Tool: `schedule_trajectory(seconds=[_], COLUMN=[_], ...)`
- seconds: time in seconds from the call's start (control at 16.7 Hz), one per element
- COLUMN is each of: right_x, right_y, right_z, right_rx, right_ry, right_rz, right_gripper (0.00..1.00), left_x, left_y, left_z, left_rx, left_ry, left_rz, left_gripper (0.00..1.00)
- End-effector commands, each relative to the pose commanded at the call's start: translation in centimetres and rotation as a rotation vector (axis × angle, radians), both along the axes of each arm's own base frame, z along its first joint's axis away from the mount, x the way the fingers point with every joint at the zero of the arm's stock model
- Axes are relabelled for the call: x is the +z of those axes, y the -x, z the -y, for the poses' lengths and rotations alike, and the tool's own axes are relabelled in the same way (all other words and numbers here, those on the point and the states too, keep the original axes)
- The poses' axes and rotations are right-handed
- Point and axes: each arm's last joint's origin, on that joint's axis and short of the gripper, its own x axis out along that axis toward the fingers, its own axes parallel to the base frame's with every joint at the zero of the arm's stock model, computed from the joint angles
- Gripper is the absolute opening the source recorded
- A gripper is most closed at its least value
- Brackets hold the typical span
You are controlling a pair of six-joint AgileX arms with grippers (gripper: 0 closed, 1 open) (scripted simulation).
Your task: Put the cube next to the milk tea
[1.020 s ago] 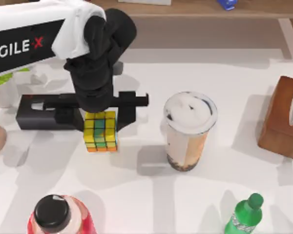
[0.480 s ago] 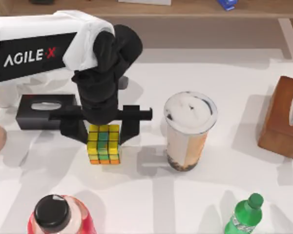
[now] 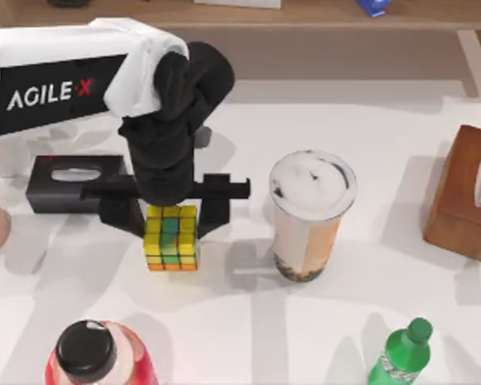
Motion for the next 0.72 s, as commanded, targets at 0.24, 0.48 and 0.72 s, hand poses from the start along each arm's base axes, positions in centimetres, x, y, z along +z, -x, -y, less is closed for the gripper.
schedule_trajectory(seconds=[0.24, 0.48, 0.72], right_x=[0.0, 0.0, 0.0], right_y=[0.0, 0.0, 0.0], right_z=[0.0, 0.0, 0.0], right_rx=[0.0, 0.0, 0.0], right_ry=[0.0, 0.0, 0.0], right_rz=[0.0, 0.0, 0.0], right_gripper=[1.0, 1.0, 1.0], left_x=[0.0, 0.0, 0.0], left_y=[0.0, 0.0, 0.0], left_z=[0.0, 0.0, 0.0], left_rx=[0.0, 0.0, 0.0], left_ry=[0.0, 0.0, 0.0], left_rz=[0.0, 0.0, 0.0], left_gripper=[0.83, 1.0, 1.0])
